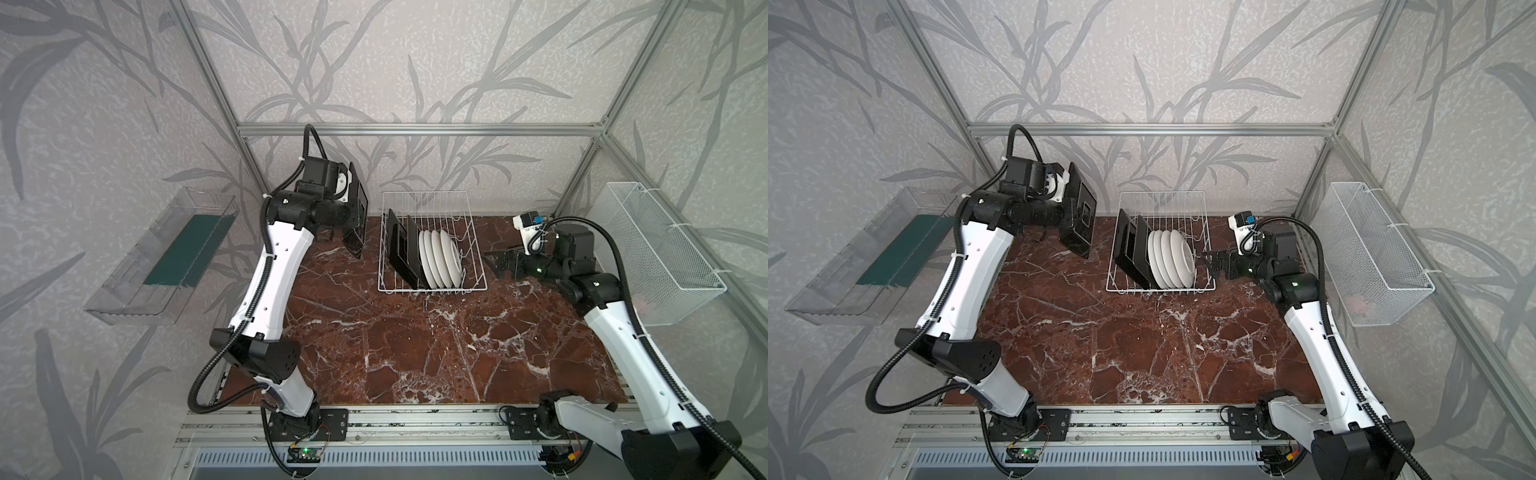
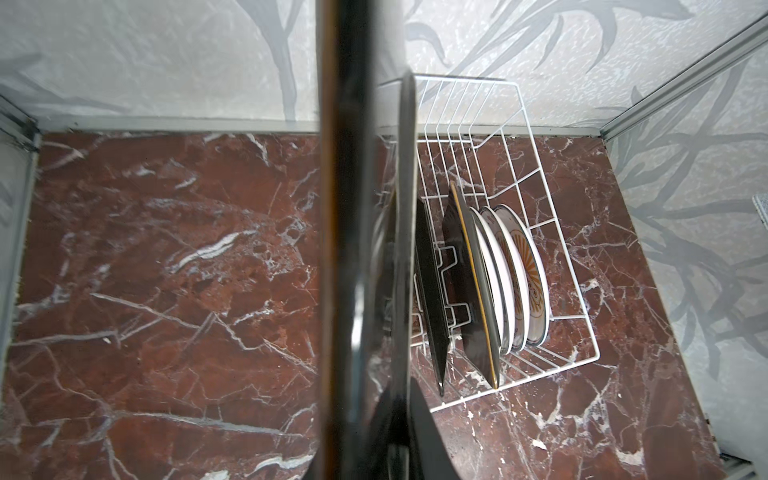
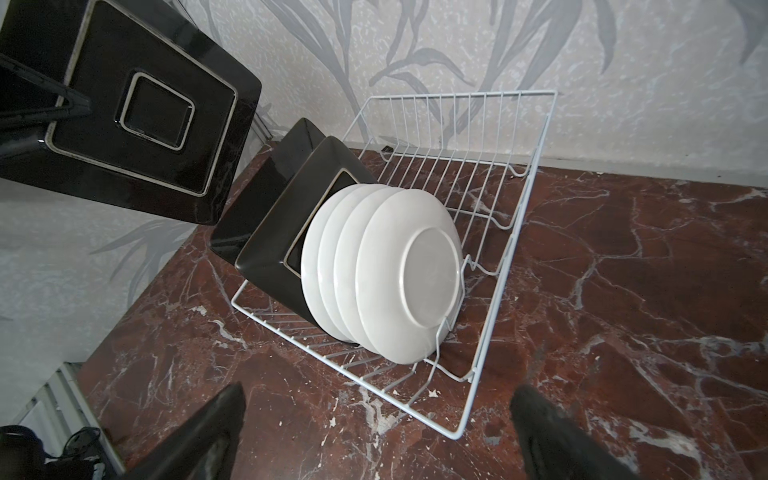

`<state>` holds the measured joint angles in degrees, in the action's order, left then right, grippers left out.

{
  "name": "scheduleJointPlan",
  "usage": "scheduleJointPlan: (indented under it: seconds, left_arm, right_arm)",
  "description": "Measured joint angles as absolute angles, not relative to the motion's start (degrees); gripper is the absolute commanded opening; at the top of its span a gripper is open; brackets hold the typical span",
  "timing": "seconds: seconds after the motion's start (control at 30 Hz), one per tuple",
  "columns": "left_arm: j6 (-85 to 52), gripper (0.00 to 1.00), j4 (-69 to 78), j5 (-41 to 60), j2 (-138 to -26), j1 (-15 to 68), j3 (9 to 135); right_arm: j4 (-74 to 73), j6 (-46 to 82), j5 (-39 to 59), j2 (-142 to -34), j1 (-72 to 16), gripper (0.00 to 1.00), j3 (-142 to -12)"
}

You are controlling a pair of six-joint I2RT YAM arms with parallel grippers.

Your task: Unload the plates from the dish rack

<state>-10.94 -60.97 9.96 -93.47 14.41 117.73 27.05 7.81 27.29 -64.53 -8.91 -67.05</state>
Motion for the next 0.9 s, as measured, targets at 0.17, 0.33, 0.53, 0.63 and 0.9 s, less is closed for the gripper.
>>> scheduleJointPlan:
  seconds: [0.17,0.33,0.53,0.63,0.9]
  left_arm:
    - [-4.51,0.00,-55.92,7.46,-87.88,16.64,111.26]
    - [2.50,0.00,-50.06,6.39,-85.58,18.92,105.10]
    - [13.41,0.00,-42.17,6.11,-83.18,21.82,94.59]
    - [18.17,0.00,-41.25,6.26,-82.48,23.33,92.23]
    - [31.00,0.00,-33.76,6.52,-78.94,26.17,88.44]
  right_arm:
    - [25.96,11.90,30.63,-67.26,-8.95,0.99,-70.50]
    - [23.33,18.11,33.87,-69.89,-8.95,0.99,-73.38]
    - [19.88,26.55,37.82,-74.19,-9.28,0.99,-75.46]
    - [19.42,30.17,38.61,-77.08,-9.98,0.99,-77.93]
    - [17.52,36.69,38.61,-80.77,-13.17,0.99,-84.49]
